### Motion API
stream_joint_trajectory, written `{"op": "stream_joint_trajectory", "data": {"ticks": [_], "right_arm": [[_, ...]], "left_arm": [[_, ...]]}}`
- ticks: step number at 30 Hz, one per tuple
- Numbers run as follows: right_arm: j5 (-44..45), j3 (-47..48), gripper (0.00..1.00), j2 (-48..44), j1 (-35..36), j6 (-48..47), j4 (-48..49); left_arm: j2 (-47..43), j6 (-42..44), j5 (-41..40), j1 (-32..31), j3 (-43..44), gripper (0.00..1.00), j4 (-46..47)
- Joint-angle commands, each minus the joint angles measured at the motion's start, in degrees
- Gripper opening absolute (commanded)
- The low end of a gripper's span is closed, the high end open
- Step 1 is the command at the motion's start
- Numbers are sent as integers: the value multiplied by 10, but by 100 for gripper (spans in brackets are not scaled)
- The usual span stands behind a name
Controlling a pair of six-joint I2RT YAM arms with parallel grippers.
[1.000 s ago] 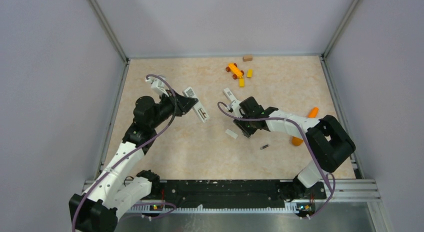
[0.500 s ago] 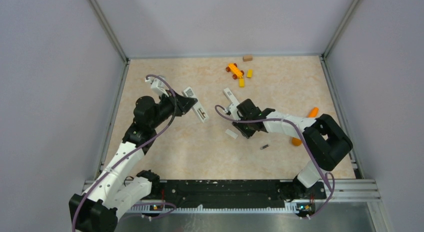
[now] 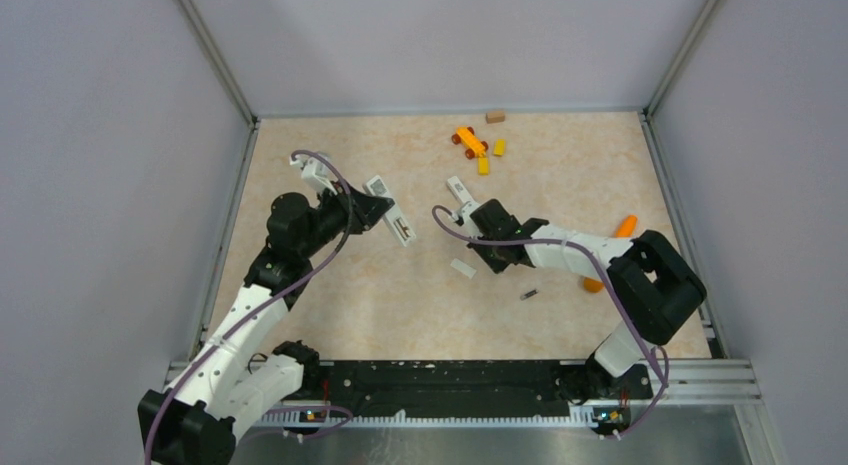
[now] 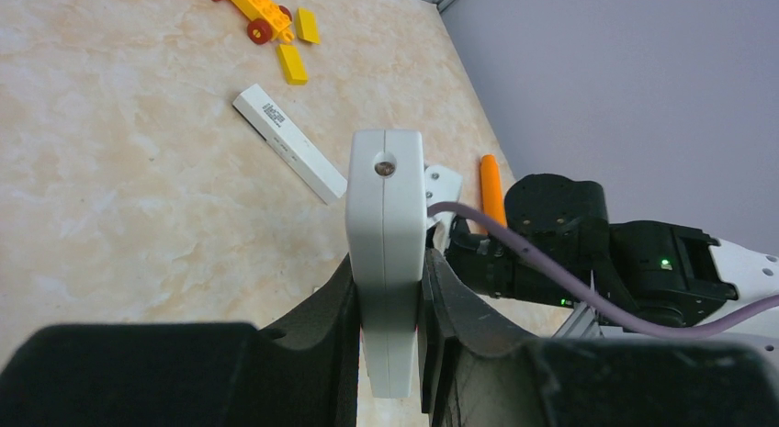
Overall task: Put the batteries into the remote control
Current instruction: Pick up the battery from the center of the board, then load the battery into the remote control.
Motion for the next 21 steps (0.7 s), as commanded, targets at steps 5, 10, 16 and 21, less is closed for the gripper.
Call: {"op": "stream_joint_trajectory", "data": {"ticks": [5, 10, 16, 21], "right_arm": [[42, 129, 0, -91, 4, 175, -67], [59, 205, 0, -90, 4, 311, -148], [-41, 227, 0, -116, 5, 379, -131], [-108, 198, 0, -163, 13, 427, -60]], "left_arm": [[42, -60, 65, 2, 5, 0, 82], [101, -125, 125, 2, 12, 0, 122], [199, -172, 196, -4, 43, 0, 133], [257, -211, 231, -19, 54, 0, 196]]}}
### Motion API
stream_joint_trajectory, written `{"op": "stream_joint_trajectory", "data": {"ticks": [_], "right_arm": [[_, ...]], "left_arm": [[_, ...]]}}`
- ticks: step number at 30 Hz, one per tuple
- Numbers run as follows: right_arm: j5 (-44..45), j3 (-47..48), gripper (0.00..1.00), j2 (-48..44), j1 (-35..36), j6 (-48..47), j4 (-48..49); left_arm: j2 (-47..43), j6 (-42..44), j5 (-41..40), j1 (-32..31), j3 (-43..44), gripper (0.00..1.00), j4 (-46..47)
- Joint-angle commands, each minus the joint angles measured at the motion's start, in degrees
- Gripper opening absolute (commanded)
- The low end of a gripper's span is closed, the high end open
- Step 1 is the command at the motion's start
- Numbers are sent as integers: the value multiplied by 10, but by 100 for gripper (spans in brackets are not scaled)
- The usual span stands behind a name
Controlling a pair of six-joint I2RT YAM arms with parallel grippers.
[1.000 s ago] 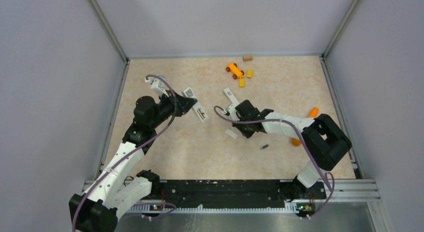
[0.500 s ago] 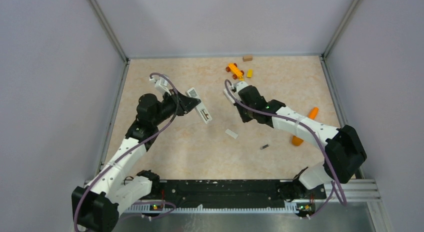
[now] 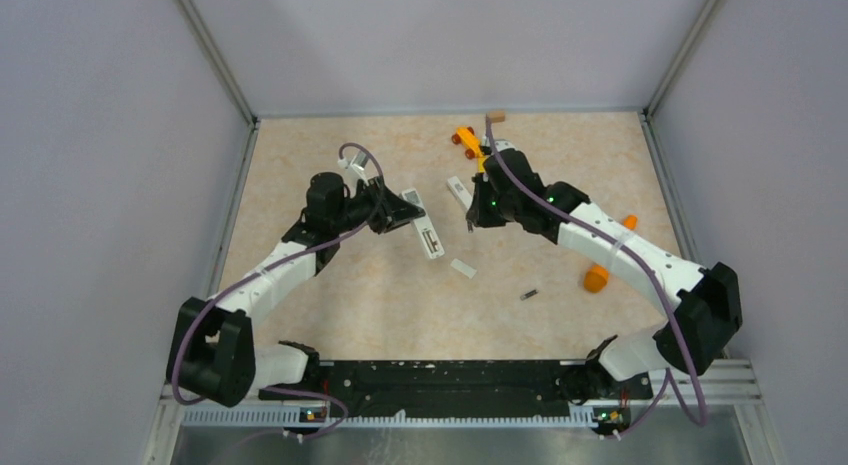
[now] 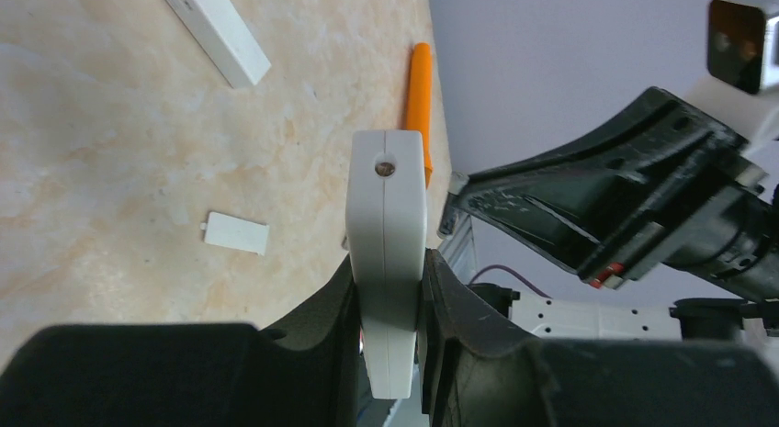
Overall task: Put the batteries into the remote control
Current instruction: Load the battery into the remote control.
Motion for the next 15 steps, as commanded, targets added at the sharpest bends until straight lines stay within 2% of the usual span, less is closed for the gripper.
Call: {"op": "stream_joint_trajectory", "data": {"ticks": [1, 9, 12, 15], "right_arm": [[-79, -6, 0, -69, 14, 68, 76], [-103, -50, 0, -108, 57, 42, 188], [-66, -45, 0, -108, 87, 14, 190], [14, -42, 0, -110, 110, -32, 179]], "left_arm": [[29, -52, 57, -14, 34, 0, 107], [66, -108, 82, -32, 38, 0, 216], [69, -136, 84, -32, 31, 0, 262], [68, -159, 88, -32, 27, 0, 288]]}}
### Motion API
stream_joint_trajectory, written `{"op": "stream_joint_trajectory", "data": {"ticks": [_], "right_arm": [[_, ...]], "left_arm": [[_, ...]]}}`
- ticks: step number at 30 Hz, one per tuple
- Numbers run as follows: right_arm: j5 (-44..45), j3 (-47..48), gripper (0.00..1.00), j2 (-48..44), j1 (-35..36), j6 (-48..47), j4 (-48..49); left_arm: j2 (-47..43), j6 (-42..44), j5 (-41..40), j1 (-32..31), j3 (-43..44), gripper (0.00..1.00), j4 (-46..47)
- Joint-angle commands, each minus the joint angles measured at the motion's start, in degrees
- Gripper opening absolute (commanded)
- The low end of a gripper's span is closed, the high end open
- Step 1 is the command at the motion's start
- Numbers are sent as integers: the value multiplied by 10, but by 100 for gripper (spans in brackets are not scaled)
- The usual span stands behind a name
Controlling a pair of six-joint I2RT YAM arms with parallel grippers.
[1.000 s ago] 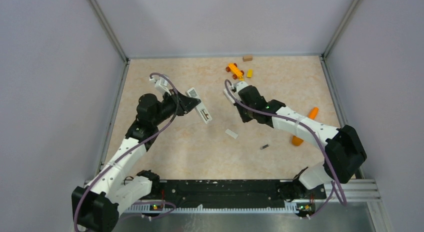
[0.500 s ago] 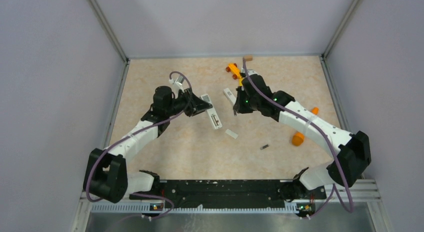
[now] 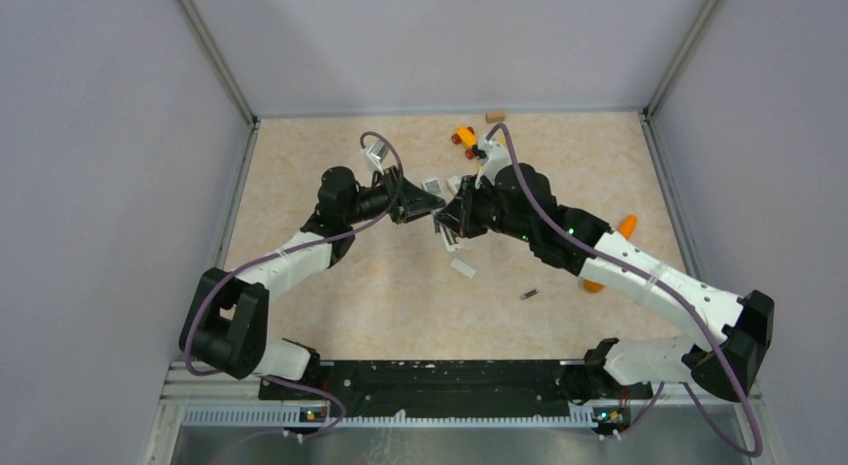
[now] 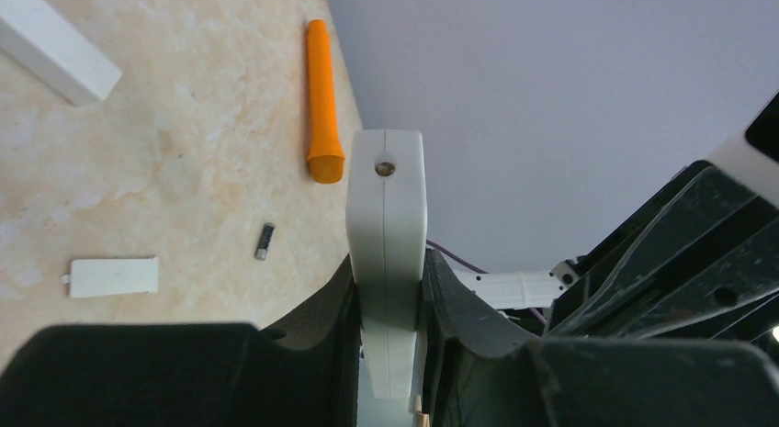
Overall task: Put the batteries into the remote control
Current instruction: Load the battery into the remote control.
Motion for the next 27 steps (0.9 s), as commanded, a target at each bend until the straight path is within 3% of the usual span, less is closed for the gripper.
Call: {"op": "stream_joint_trajectory", "data": {"ticks": [1, 14, 27], "right_arm": [[85, 5, 0, -10, 31, -71, 26], [134, -5, 0, -39, 44, -113, 32], [87, -19, 0, -45, 44, -142, 21]], "left_arm": [[-2, -56, 23, -1, 10, 0, 116], [0, -68, 32, -2, 6, 0, 136], [-7, -67, 29, -1, 11, 0, 137]]}}
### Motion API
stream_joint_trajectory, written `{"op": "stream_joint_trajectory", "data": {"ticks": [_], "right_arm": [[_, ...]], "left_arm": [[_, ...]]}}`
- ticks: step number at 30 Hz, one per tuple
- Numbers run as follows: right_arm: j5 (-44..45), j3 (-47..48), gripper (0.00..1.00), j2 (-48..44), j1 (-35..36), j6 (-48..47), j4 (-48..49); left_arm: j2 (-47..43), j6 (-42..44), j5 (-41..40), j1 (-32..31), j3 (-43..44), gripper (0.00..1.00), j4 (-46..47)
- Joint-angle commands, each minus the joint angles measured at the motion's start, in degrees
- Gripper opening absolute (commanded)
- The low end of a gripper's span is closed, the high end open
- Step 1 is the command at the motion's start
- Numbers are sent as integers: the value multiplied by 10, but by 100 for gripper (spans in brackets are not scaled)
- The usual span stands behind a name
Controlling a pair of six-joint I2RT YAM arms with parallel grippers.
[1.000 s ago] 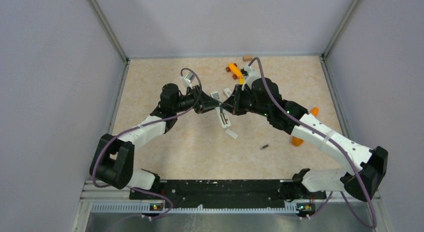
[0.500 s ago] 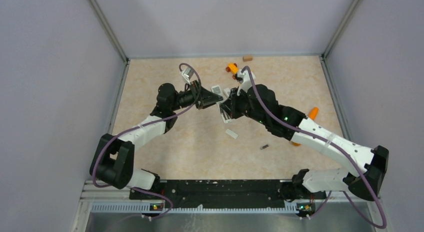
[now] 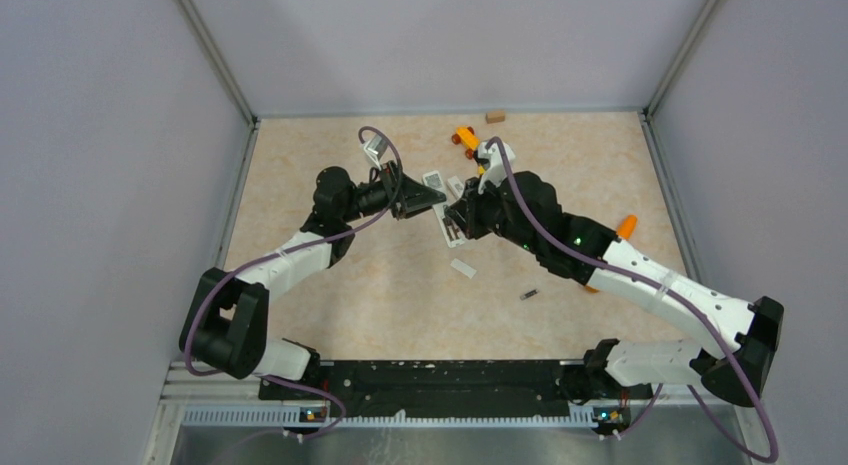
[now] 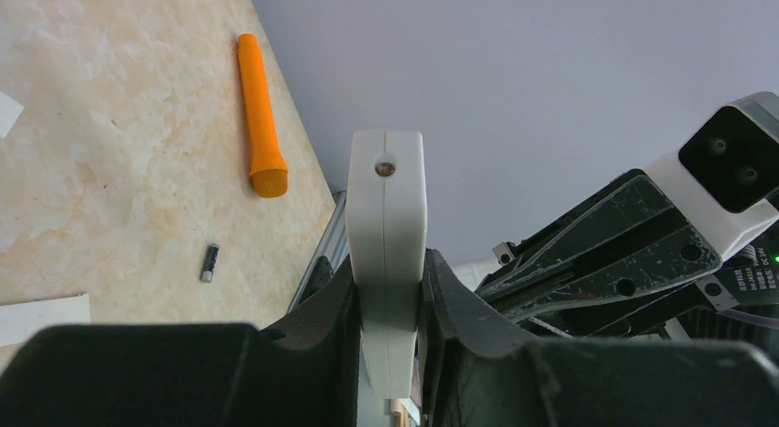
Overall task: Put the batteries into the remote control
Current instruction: Load the battery into the remote control.
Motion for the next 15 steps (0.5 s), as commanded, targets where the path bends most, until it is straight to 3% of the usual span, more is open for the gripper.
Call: {"op": "stream_joint_trajectory", "data": {"ticks": [1, 11, 15], "right_arm": [[-28, -8, 0, -16, 5, -19, 15], [-42, -7, 0, -5, 5, -25, 2], [-39, 1, 14, -12, 5, -14, -14]], "left_arm": [[-8, -4, 5, -1, 11, 0, 47], [-9, -32, 9, -1, 7, 0, 81], [-12, -32, 4, 0, 7, 0, 80]]}}
